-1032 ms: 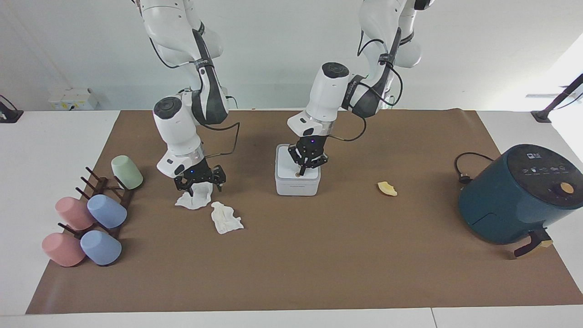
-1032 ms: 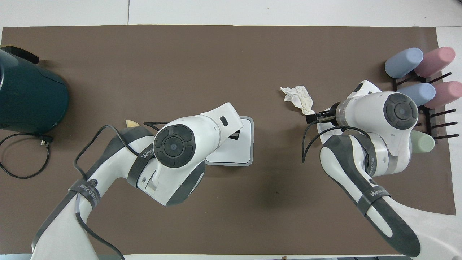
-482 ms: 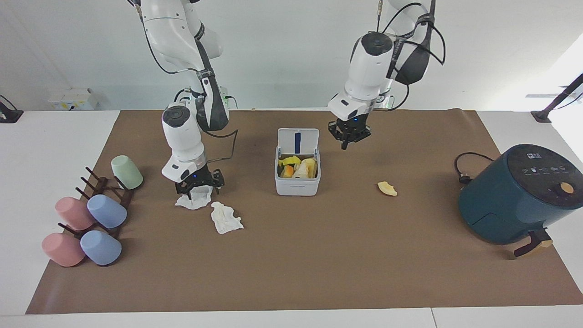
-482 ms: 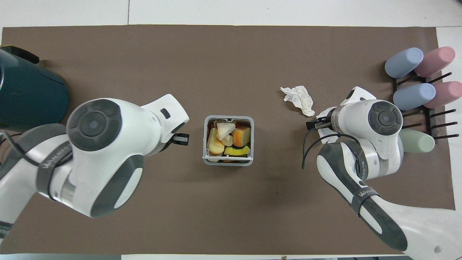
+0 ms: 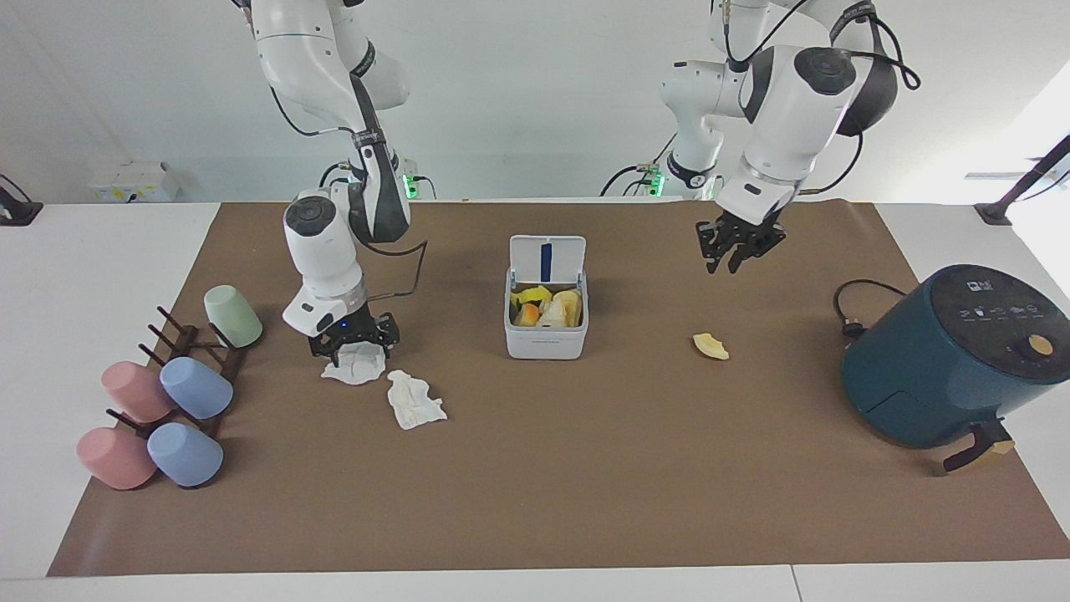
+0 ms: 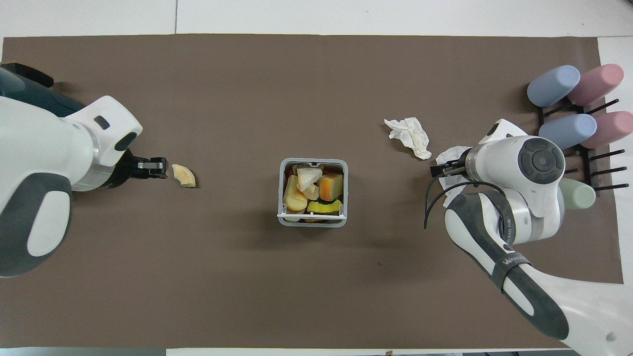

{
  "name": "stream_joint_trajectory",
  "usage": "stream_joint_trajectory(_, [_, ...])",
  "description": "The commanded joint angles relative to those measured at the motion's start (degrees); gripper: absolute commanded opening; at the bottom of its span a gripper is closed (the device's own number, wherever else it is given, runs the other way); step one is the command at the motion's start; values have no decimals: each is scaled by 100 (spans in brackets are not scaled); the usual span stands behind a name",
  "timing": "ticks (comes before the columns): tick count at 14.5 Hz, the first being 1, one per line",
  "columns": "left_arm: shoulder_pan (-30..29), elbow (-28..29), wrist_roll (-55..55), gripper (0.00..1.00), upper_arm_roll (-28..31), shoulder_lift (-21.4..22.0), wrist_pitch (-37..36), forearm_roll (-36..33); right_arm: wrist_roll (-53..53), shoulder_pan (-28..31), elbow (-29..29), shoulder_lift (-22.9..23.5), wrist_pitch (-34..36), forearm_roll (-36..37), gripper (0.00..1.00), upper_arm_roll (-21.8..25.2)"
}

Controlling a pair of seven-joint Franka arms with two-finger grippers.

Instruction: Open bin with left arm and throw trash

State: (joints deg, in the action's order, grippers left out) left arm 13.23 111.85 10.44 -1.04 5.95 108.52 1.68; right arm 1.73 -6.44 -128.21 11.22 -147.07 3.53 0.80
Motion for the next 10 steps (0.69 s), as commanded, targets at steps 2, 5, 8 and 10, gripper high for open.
stream_joint_trajectory(2, [-592,-601,-603,100,-45,-6,-664,25,-164,73,-205,-85,-129,131,100,-45])
stream_joint_trajectory(5, [-830,-1145,-842,100,-45,-189,-1051,69,-164,73,-205,-85,-129,131,100,-45])
stream_joint_trajectory(8, [-883,-1499,-851,100,-45,-375,-1141,69,-164,125,-205,-94,-59,131,63,-45])
stream_joint_trajectory(10, [-875,-1438,-877,100,-45,-427,-1036,69,-138,126,-196,-94,46,131,13,-45])
